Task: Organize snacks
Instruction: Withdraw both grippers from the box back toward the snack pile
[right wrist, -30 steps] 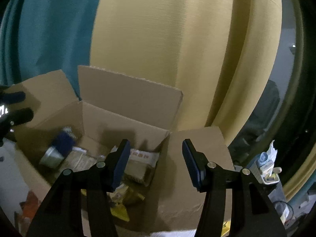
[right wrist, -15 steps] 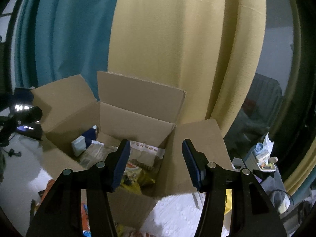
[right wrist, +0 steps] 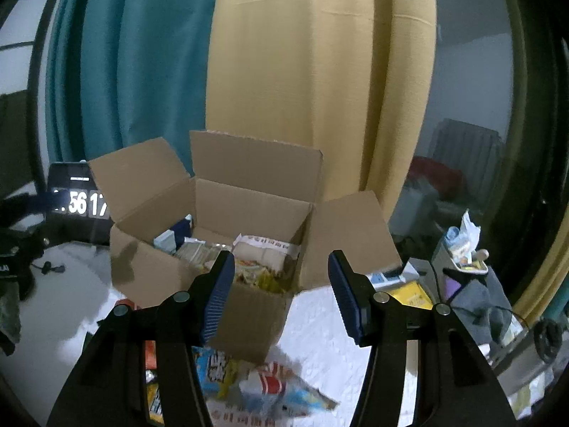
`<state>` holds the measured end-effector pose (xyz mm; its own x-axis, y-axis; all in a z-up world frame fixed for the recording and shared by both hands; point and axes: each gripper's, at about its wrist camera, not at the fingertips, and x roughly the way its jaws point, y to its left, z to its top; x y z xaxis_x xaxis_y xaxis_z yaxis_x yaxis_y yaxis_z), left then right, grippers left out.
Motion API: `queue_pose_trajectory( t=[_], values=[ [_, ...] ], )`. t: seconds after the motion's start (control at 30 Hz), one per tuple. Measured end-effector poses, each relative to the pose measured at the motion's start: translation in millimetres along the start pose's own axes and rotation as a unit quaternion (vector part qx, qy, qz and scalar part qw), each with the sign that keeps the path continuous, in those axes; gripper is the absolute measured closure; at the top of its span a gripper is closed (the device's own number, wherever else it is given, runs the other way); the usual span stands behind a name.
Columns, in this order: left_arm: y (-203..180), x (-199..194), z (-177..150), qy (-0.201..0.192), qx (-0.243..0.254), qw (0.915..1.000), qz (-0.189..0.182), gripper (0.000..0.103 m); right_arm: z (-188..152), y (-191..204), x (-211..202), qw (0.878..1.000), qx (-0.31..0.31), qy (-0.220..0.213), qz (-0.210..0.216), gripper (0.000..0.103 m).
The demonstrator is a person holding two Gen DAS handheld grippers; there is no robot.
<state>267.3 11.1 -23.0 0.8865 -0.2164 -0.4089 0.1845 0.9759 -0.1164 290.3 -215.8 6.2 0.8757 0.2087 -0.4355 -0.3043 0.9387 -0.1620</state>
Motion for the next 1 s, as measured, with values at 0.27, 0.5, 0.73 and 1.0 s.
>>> queue_pose_trajectory(
  t=[0.27, 0.5, 0.73, 1.0],
  values=[
    [-6.6, -12.9, -32.5, 0.03, -0.022, 0.9993, -0.006, 0.02, -29.1, -8.1, -14.1, 1.0, 0.027, 0.01, 0.001, 0.046],
    [-19.3, -17.3, -63.2, 0.057, -0.027, 0.998, -0.009, 0.02, -55.0, -7.6, -26.4, 0.999, 0.038, 0.021, 0.016, 0.046],
    [-34.2, -19.3, -98.6, 0.091, -0.03, 0.9952, -0.021, 0.02, -81.9, -15.0, -37.7, 0.998, 0.054, 0.033, 0.015, 0.046],
    [-47.9, -17.5, -141.3, 0.139, -0.006, 0.9889, -0.051, 0.02, -112.4, -27.8, -41.8, 0.995, 0.08, 0.051, 0.013, 0.046]
  ],
)
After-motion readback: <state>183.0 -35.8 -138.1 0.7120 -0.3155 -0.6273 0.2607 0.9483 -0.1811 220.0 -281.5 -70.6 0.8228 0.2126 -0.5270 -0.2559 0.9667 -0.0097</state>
